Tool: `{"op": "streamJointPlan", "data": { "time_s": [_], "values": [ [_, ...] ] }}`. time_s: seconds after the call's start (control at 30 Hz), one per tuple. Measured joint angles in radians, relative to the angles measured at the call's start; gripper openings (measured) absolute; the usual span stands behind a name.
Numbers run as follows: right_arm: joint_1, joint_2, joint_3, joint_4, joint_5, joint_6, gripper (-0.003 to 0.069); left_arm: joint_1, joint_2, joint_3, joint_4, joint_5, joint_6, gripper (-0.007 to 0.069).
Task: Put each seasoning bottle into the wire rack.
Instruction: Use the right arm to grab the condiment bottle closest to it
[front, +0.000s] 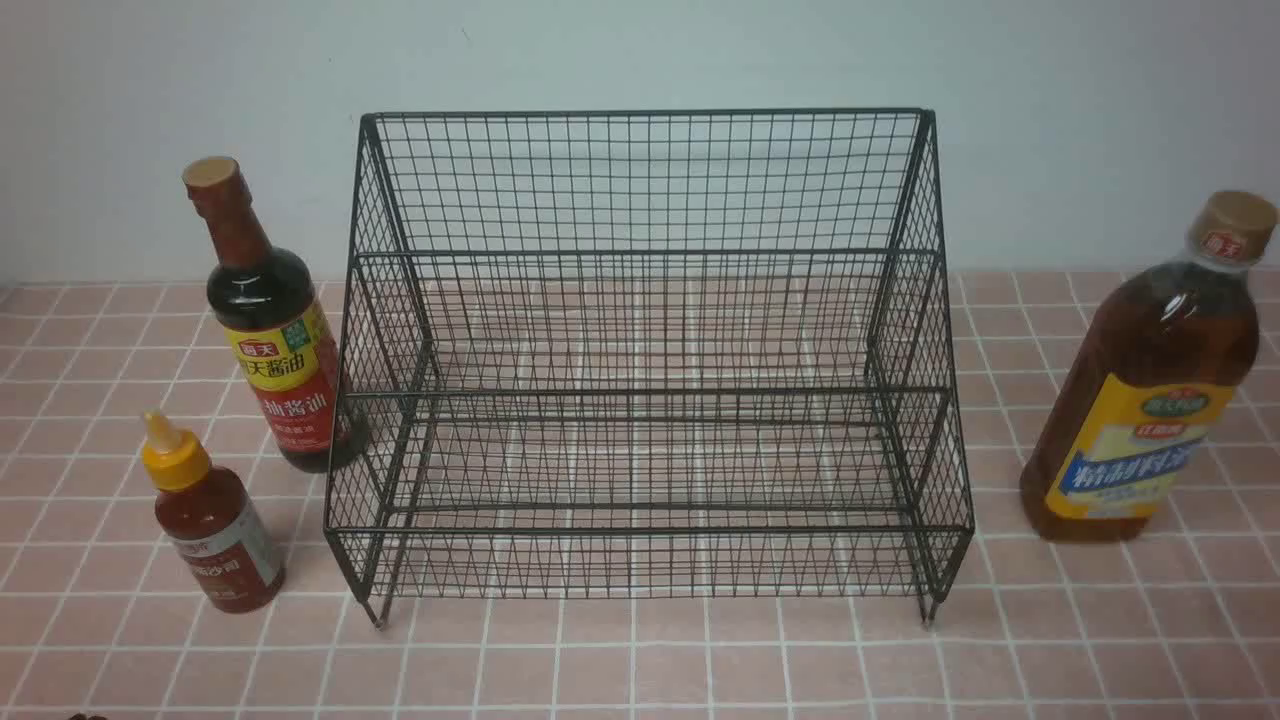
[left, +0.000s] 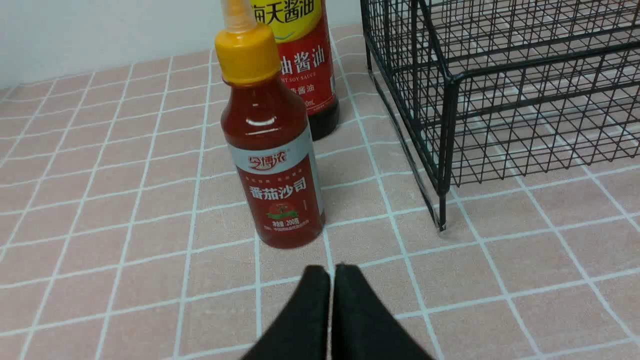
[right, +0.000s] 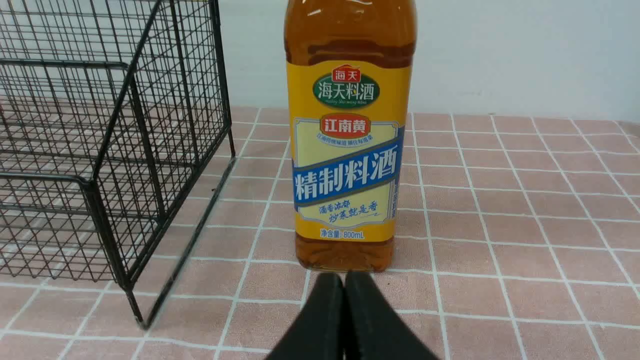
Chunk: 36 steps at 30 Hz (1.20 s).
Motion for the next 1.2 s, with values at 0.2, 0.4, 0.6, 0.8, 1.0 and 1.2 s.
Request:
{"op": "streamJointPlan", "data": {
  "time_s": [0.2,0.4,0.6,0.8,1.0,1.2],
  "values": [
    [0.0,0.0,0.0,0.0,0.0,0.0,-0.0012,0.0,0.0,0.0,0.0,0.0,0.0,-0.0007],
    [0.0,0.0,0.0,0.0,0.0,0.0,-0.0012,0.0,0.0,0.0,0.0,0.0,0.0,-0.0007],
    [0.0,0.0,0.0,0.0,0.0,0.0,-0.0012,0.0,0.0,0.0,0.0,0.0,0.0,-0.0007],
    [0.0,0.0,0.0,0.0,0.0,0.0,-0.0012,0.0,0.0,0.0,0.0,0.0,0.0,-0.0007],
    [0.0,0.0,0.001,-0.037,-0.037,-0.01,-0.0012,0.0,0.0,0.0,0.0,0.0,0.0,-0.0007],
    [0.0,0.0,0.005,0.027,-0.386,0.081,-0.0012,0.0,0.0,0.0,0.0,0.0,0.0,-0.0007]
  ]
}}
